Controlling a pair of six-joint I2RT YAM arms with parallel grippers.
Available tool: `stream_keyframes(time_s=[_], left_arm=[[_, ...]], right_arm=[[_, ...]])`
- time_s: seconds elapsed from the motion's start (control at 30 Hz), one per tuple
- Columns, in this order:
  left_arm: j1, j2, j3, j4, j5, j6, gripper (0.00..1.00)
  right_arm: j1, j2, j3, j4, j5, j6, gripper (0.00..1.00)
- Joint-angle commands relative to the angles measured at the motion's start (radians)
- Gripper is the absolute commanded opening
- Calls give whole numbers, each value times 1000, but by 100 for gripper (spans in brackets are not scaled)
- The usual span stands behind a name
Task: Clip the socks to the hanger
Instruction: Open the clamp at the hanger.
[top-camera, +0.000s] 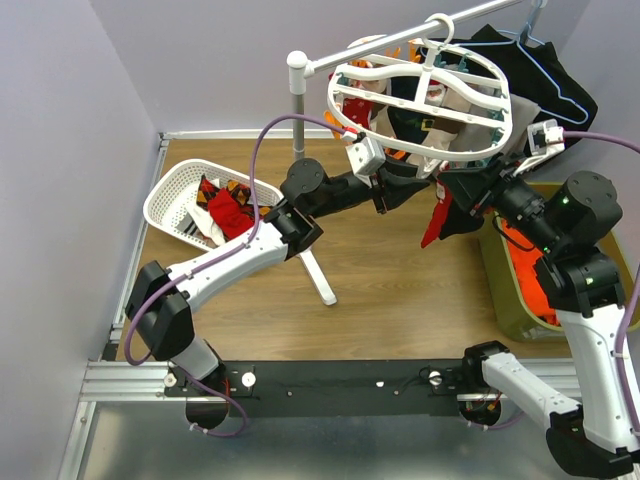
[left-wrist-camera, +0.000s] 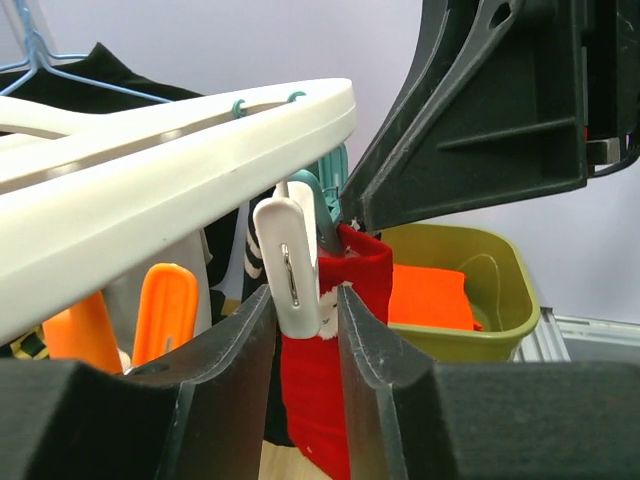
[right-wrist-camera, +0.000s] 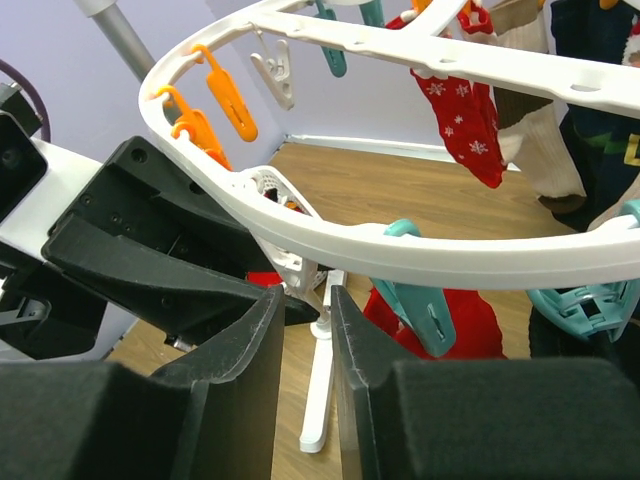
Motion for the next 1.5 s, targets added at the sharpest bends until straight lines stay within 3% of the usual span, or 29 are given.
stream_keyframes(time_s=[0.0, 0.13, 0.43, 0.67, 0.93, 1.1, 1.3, 1.47], left_arm=[[-17, -44, -15, 26, -90, -4, 35], [-30, -57, -24, 26, -134, 4, 28], [-83, -83, -51, 4, -269, 94, 17], [-148, -87, -51, -34, -381, 175, 16], [-201, -75, -44, -71, -450, 240, 16], [-212, -74, -36, -92, -472, 261, 16], [-237, -68, -22, -128, -519, 303, 16], [-246, -67, -13, -149, -539, 314, 16]], right_arm=[[0, 7, 36, 27, -32, 12, 35], [-2, 11, 44, 35, -43, 17, 40], [0, 30, 43, 44, -55, 26, 63], [0, 43, 41, 65, -63, 29, 72], [-2, 50, 33, 81, -66, 27, 70], [-2, 54, 32, 93, -78, 34, 58], [-2, 60, 29, 101, -83, 35, 54], [0, 62, 27, 102, -84, 35, 42]])
